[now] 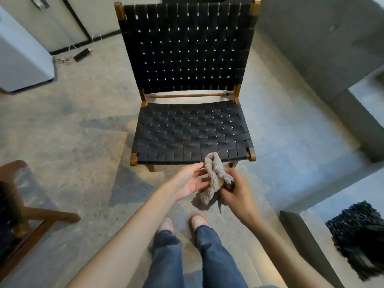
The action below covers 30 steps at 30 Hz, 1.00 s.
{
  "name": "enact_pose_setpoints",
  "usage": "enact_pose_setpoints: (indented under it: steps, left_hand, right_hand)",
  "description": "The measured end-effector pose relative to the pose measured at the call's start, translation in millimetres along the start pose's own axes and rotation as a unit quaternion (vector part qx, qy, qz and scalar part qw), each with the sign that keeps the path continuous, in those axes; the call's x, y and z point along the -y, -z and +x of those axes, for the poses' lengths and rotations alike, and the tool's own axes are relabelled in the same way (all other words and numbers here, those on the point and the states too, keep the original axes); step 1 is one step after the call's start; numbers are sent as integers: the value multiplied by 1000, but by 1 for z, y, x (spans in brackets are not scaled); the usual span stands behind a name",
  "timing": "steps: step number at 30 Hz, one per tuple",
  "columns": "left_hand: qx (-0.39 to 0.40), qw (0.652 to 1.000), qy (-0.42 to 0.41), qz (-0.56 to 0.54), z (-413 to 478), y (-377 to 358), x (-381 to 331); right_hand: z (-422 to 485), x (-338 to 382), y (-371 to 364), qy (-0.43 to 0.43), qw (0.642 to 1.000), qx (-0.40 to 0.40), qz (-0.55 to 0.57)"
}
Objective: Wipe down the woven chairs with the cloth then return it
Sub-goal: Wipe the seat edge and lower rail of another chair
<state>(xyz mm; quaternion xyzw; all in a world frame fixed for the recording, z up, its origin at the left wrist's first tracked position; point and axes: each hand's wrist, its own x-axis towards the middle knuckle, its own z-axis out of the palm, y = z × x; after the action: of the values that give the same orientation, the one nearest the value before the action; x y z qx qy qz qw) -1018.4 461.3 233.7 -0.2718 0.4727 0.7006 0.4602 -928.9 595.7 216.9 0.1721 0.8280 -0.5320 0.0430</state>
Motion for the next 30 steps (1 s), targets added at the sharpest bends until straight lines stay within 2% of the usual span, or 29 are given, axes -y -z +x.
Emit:
enact_pose_setpoints:
  steps: [3, 7, 12, 19, 22, 24, 27, 29, 30]
  left_hand:
    - [-28, 992, -23, 124, 17, 7, -5]
    - [-90, 922, -123, 356, 50, 27, -6]
    - [-56, 830, -193, 521, 111, 59, -3]
    - [27, 717, -306, 626, 232, 65, 23]
    - [42, 645, -327, 690, 296, 56, 42]
    - [51, 600, -311, 736, 340, 52, 55]
    - [64, 539, -294, 787, 400, 51, 73]
    - [38, 467, -345, 813, 430, 57, 83]
    - [21, 432, -382, 817, 441, 60, 85]
  right_hand:
    - [2, -12, -5, -44, 995, -85, 5]
    - [9, -44, -17, -102, 978, -182, -29]
    - [34, -97, -33, -124, 952, -273, -59]
    - [105, -191, -37, -90, 900, -416, -93]
    - [139, -239, -32, -52, 890, -438, -115]
    - [163, -270, -26, 10, 885, -441, -152]
    - [198, -319, -21, 57, 882, -384, -265]
    - [218, -350, -22, 39, 871, -344, -348]
    - [226, -364, -22, 37, 875, -331, -353]
